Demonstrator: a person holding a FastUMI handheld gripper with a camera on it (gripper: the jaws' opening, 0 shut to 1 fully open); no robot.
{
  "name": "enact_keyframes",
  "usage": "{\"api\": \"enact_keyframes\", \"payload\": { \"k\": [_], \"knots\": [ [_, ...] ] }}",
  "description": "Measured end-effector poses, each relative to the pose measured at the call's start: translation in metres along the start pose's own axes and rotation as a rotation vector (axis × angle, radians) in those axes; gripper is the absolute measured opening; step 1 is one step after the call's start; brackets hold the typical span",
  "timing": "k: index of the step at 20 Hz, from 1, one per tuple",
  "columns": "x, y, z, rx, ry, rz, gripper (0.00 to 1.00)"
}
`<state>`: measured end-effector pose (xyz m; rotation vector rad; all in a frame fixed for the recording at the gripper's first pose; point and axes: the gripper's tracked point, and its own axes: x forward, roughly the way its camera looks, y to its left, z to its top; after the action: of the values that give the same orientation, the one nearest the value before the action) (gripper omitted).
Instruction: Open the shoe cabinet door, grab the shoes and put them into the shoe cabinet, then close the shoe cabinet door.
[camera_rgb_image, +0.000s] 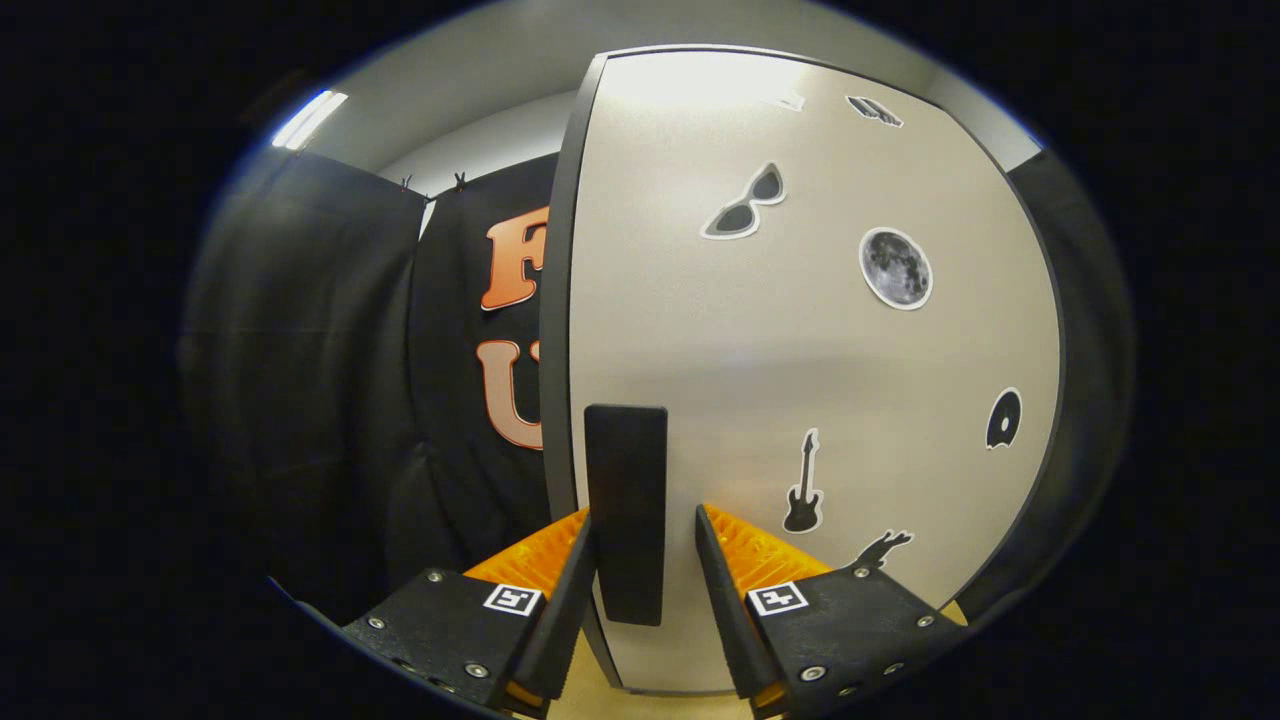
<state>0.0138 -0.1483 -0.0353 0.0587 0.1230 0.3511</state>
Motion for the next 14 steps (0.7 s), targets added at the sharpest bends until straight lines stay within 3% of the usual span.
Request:
{"api": "enact_keyframes", "payload": {
  "k": [2,5,14],
  "knots": [
    [-0.007,0.001,-0.009,0.054,0.037,0.007,0.66],
    [-0.033,-0.004,-0.001,0.052,-0.005,-0.013,0.67],
    [-0.154,-0.048,0.017,-0.016,-0.031,-0.187,0.69]
  ]
}}
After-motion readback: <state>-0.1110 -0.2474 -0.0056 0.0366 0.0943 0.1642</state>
